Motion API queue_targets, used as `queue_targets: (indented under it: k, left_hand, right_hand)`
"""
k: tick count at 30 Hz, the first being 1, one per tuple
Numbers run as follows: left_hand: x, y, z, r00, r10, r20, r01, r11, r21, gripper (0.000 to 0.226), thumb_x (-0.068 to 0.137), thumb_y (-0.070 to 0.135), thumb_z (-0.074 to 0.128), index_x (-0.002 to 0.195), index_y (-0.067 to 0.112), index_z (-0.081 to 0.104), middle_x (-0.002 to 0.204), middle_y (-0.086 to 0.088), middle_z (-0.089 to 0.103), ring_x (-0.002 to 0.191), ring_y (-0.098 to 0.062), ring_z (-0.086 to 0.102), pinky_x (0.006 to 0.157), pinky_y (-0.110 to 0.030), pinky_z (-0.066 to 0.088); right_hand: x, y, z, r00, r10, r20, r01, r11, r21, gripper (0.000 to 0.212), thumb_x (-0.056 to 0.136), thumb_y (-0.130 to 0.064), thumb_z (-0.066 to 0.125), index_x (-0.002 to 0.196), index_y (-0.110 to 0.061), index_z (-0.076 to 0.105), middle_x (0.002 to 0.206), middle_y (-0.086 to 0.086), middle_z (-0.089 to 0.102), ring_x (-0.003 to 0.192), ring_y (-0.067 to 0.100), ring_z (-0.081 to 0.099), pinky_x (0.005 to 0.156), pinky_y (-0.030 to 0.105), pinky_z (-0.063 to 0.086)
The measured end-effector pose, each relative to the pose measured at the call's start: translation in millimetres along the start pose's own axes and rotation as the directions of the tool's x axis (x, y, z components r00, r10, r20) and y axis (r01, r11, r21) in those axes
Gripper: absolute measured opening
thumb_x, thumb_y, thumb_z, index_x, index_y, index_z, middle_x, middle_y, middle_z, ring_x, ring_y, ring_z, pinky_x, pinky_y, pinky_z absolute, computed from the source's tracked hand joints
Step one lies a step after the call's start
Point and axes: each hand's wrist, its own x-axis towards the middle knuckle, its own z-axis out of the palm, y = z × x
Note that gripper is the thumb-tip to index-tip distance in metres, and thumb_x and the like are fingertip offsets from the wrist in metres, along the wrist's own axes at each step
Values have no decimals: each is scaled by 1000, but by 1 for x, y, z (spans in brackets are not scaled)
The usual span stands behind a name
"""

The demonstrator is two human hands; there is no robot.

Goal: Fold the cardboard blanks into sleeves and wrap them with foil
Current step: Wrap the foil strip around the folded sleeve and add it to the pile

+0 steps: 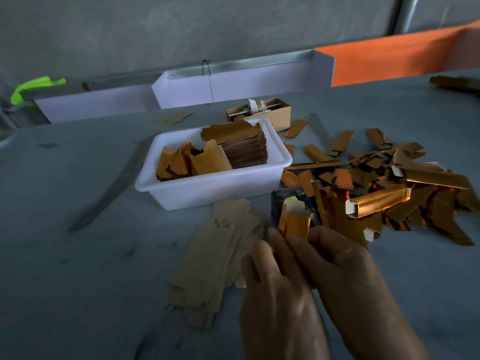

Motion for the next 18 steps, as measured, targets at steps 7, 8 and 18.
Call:
queue_targets:
  k: [7, 8, 18]
  left_hand:
    - [-5, 2, -8, 979, 14, 203, 23, 983, -180, 39, 48, 14, 91, 78, 26, 70, 75, 7, 55, 58, -9, 58, 41, -13, 39]
    - [-5, 2, -9, 976, -3, 219, 58, 968, -243, 33, 54, 12, 89, 75, 27, 69, 74, 8, 54, 59, -7, 57, 45, -10, 39]
    - [-1, -13, -13, 935, -289, 208, 353, 678, -644, 17, 79, 23, 70, 80, 29, 54, 75, 12, 67, 61, -5, 65, 53, -15, 50]
  right_hand:
    - [3, -1, -5, 998, 57, 30, -58, 998, 35, 62, 48, -70, 51, 71, -14, 65, 70, 11, 67, 72, 28, 67, 71, 50, 56]
    - [4, 0, -6, 997, 65, 36, -66, 997, 27, 63, 46, -71, 50, 72, -15, 65, 71, 12, 67, 74, 30, 66, 72, 53, 55]
    - [9, 2, -12, 989, 60, 135, -55, 998, -40, 59, 46, -73, 50, 73, -23, 65, 71, 8, 65, 74, 27, 65, 76, 49, 55]
